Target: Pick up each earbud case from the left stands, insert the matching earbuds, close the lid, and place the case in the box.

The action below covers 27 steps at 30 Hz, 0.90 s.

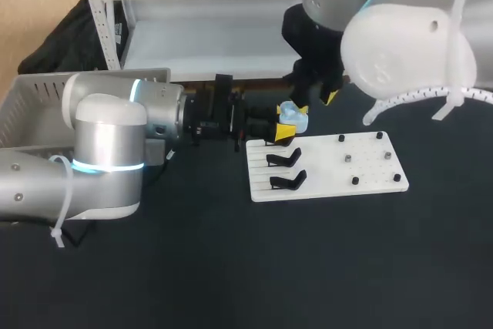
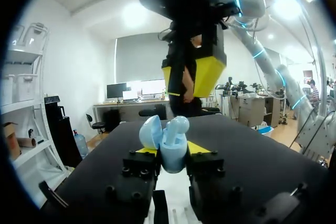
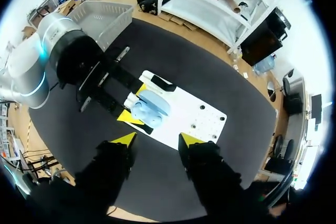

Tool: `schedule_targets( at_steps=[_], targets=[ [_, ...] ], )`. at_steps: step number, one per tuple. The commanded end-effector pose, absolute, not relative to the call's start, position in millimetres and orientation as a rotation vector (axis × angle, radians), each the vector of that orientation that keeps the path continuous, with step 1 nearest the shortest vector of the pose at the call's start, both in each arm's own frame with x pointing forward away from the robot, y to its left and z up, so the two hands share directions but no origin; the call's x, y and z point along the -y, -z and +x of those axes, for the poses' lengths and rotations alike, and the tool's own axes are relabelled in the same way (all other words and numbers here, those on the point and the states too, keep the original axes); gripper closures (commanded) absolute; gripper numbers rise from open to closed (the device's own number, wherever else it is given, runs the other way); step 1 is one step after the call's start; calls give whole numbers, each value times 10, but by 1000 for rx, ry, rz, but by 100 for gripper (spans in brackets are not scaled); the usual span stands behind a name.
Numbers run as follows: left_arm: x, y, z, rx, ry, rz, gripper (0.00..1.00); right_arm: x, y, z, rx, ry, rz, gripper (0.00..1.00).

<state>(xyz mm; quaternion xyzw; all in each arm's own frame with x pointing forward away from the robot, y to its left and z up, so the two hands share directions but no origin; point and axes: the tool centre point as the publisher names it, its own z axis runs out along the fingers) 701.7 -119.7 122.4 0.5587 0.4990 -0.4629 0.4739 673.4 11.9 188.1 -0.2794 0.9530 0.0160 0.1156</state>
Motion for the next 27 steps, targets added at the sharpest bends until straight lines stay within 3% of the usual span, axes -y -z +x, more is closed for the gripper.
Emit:
schedule_targets(
  at_steps=[1, 27],
  targets=[
    [1201, -1225, 7008, -1223, 1129, 1365, 100, -123, -1819, 6722, -2790, -59, -818, 49],
    [1201, -1225, 7008, -1223, 1129, 1365, 100, -141, -1678, 6875, -2805, -65, -822, 46]
  ],
)
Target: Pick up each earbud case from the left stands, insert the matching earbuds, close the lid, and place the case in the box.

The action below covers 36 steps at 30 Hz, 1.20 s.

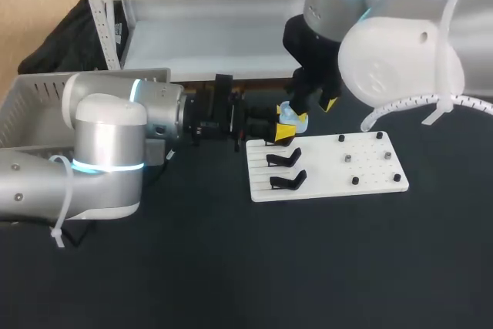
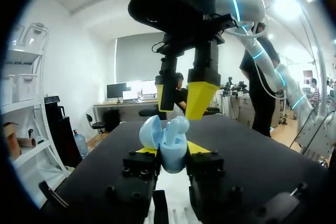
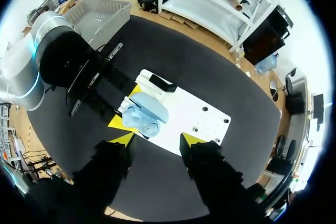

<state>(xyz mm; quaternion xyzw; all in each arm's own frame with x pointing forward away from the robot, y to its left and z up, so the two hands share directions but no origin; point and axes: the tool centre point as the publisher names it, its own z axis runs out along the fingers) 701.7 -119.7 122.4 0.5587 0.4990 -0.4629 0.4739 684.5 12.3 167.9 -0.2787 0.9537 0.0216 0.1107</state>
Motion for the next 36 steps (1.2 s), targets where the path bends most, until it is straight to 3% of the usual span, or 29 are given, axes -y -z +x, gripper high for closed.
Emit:
schedule_targets(
  at_steps=[1, 21, 23, 27, 36],
  targets=[
    [1201, -1225, 7008, -1223, 1129, 1365, 100, -146, -1680, 6880, -2804, -66, -823, 46],
    [1201, -1225, 7008, -1223, 1129, 1365, 100, -186, -1725, 6917, -2789, -79, -839, 40],
    [1201, -1225, 7008, -1223, 1129, 1365, 100, -159, -1764, 6926, -2784, -86, -825, 34],
    [1201, -1225, 7008, -1223, 1129, 1365, 100, -110, -1853, 6996, -2764, -104, -794, 1],
    [1201, -1225, 7008, -1223, 1129, 1365, 100, -49, -1971, 7370, -2726, -108, -723, 0]
  ],
)
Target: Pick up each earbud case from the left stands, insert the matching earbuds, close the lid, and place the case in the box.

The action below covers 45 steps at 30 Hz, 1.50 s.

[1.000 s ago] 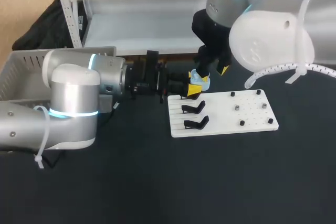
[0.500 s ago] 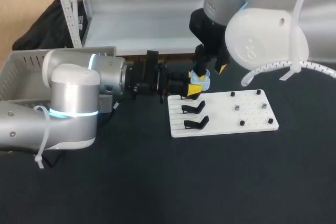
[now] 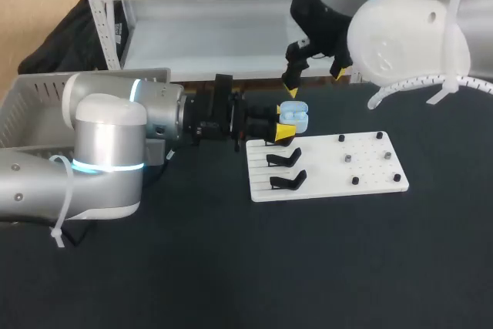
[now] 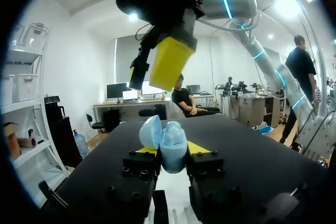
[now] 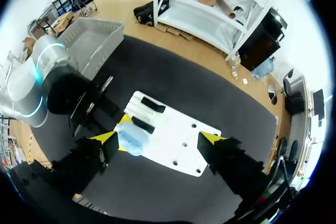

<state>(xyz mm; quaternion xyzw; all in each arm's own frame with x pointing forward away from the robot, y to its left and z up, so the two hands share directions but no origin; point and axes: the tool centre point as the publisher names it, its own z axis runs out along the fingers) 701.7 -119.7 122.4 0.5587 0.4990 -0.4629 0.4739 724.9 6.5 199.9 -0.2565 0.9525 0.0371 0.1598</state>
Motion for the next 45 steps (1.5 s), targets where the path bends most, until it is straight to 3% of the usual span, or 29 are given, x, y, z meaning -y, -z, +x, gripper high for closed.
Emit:
schedule_targets(
  at_steps=[1, 23, 45],
  targets=[
    [1201, -1225, 7008, -1223, 1129, 1365, 100, -43, -1964, 7406, -2728, -106, -718, 0],
    [1201, -1225, 7008, -1223, 1129, 1365, 100, 24, -1616, 7688, -2802, -129, -651, 0],
    [1201, -1225, 7008, -1223, 1129, 1365, 100, 57, -1524, 7330, -2845, -190, -693, 0]
  ],
)
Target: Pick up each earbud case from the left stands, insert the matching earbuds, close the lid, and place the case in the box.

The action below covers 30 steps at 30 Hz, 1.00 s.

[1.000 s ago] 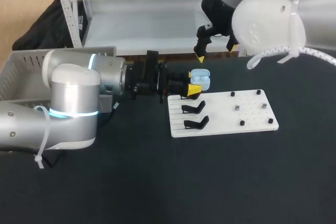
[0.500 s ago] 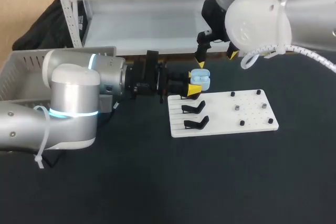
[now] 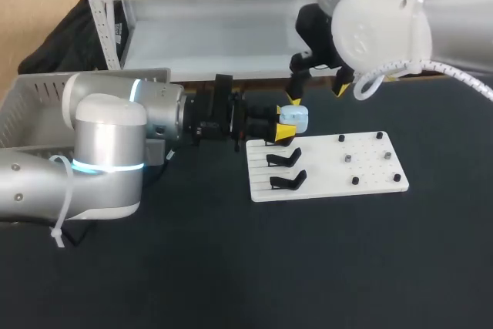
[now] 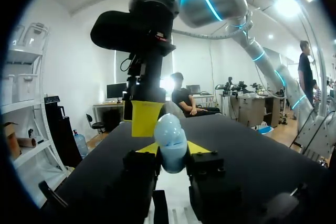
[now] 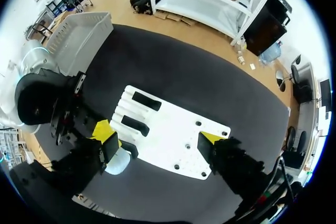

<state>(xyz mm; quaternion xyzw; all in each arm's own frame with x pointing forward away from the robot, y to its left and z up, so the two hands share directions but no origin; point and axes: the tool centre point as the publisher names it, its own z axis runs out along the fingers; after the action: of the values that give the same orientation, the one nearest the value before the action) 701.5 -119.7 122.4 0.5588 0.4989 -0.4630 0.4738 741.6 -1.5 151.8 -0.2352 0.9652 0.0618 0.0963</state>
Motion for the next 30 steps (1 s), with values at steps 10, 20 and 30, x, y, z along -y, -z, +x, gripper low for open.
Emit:
schedule_targets(
  at_steps=[10, 20, 30],
  targets=[
    [1201, -1225, 7008, -1223, 1129, 1365, 100, 214, -1789, 7299, -2707, -260, -641, 0],
    [1201, -1225, 7008, -1223, 1129, 1365, 100, 331, -2004, 7035, -2614, -453, -660, 0],
    [742, -1585, 7095, -1247, 966, 1326, 100, 414, -1907, 6955, -2641, -382, -678, 0]
  ],
)
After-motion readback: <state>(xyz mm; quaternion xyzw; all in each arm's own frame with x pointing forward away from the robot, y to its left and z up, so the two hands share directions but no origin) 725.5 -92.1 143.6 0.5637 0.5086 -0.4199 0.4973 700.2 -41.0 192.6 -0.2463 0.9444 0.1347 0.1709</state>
